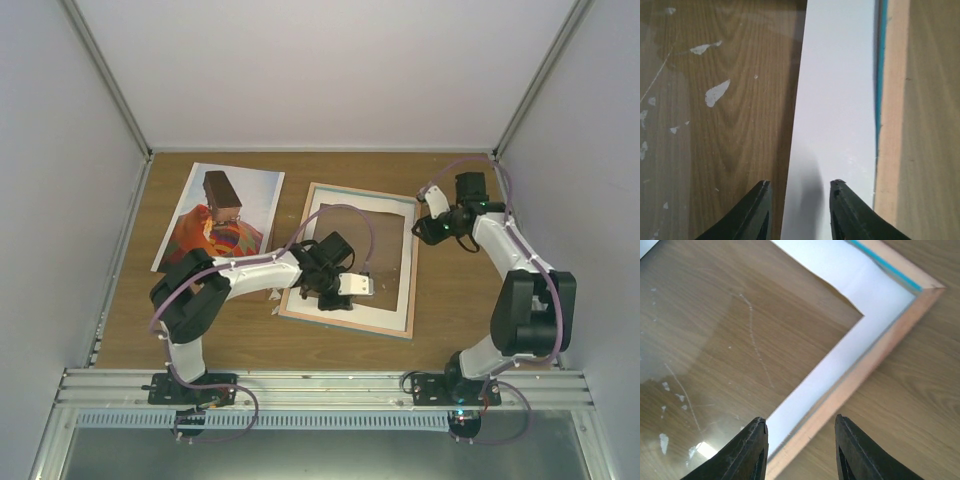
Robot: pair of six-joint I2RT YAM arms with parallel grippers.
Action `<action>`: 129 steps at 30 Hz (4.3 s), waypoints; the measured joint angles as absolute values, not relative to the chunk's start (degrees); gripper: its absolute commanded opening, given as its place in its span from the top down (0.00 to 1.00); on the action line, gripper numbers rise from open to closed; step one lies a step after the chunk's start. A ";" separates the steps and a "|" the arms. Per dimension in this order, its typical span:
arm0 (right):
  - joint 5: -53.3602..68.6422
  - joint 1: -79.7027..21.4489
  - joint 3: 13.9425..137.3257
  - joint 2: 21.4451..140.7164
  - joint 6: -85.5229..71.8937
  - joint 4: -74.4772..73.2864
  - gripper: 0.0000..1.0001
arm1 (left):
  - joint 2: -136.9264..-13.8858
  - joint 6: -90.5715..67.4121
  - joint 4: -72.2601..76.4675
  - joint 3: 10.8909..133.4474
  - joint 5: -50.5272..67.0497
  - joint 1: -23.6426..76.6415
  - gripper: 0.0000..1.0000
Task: Put the photo into the frame
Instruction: Adjust the photo frame item on the photo frame, then pick up the photo at the center of the board.
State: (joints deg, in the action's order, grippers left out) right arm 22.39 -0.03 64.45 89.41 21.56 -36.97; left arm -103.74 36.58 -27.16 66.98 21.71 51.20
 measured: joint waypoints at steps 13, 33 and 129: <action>22.98 2.66 64.42 88.14 21.02 -37.04 0.56 | -106.24 36.16 -23.70 66.98 15.53 54.65 0.49; 40.12 -12.19 89.54 98.43 2.20 -25.04 0.09 | -84.88 23.53 -28.64 66.83 29.67 8.25 0.01; 18.68 -32.86 131.20 154.39 -59.57 -15.27 0.87 | -125.08 21.52 -21.19 85.80 36.42 -22.74 0.24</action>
